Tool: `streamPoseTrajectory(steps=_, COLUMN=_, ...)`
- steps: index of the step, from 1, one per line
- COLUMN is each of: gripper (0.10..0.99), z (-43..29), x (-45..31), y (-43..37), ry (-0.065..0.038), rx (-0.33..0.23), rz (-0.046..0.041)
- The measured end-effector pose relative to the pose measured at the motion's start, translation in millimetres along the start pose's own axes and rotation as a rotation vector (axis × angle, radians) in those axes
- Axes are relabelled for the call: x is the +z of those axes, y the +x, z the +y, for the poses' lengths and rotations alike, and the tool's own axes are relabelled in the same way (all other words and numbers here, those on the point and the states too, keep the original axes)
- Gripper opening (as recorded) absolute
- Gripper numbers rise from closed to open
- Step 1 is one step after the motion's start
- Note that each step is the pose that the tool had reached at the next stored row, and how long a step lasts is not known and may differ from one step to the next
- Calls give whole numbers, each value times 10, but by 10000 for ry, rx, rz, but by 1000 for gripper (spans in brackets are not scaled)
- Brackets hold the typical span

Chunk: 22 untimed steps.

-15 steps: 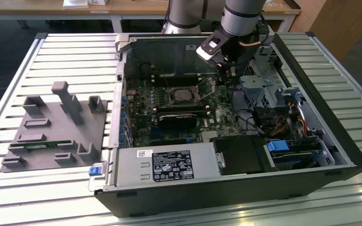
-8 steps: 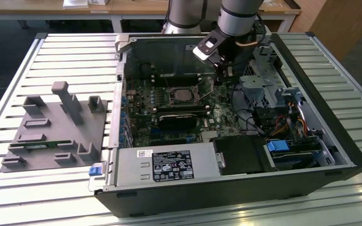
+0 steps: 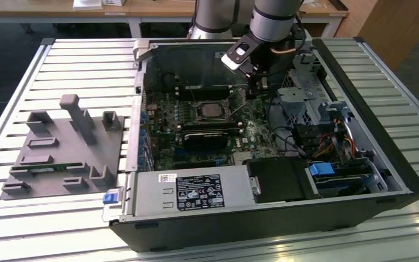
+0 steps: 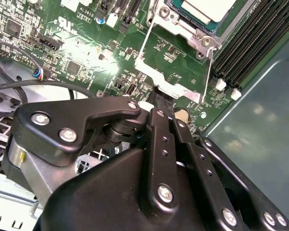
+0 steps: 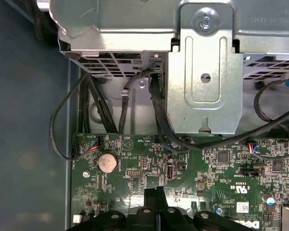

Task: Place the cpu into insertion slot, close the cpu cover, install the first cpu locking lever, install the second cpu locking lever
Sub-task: 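Close the cpu cover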

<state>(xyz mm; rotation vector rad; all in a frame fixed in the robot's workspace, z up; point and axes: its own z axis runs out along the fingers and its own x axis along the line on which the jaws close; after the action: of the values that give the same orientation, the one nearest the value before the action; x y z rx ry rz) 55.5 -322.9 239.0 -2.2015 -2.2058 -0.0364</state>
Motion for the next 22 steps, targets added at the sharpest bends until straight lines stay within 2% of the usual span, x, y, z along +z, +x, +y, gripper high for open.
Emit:
streamPoseTrajectory(steps=4, gripper=106, z=-27, x=0, y=1, ry=1, rx=0, rz=-1)
streamPoseTrajectory(steps=10, gripper=106, z=-157, x=0, y=0, ry=0, rx=0, rz=-1)
streamPoseTrajectory(steps=22, gripper=106, z=-329, x=2, y=0, ry=0, rx=0, rz=0)
